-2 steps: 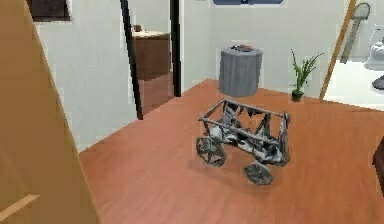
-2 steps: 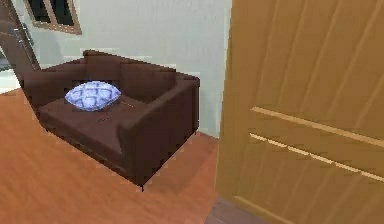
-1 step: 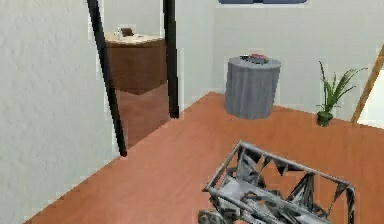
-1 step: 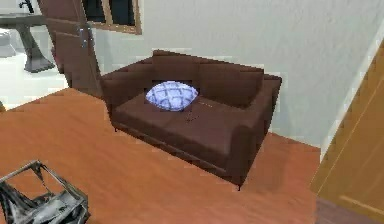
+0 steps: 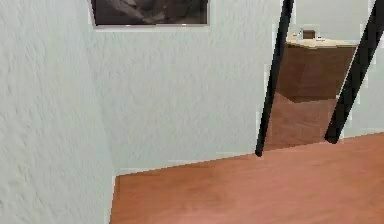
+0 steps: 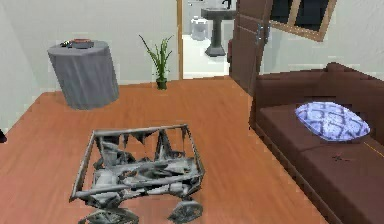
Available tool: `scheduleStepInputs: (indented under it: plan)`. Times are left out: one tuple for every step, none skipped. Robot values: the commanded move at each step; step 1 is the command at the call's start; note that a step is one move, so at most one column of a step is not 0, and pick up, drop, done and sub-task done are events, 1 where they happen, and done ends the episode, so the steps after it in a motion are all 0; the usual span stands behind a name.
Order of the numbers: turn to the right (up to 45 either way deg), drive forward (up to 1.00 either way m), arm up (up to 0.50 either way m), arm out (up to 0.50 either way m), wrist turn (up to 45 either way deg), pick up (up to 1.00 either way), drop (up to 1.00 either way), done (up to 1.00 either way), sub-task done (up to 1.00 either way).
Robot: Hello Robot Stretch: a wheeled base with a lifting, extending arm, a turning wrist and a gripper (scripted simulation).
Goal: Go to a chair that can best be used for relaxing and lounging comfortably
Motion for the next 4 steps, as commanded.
scheduleStepInputs:
  plan:
    - [-9.0,0.0,0.0,0.0,0.0,0.0,0.0,0.0,0.0]
    - [0.0,0.7,0.0,0.0,0.0,0.0,0.0,0.0,0.0]
    - [45.0,0.0,0.0,0.0,0.0,0.0,0.0,0.0,0.0]
    - [12.0,0.0,0.0,0.0,0.0,0.0,0.0,0.0,0.0]
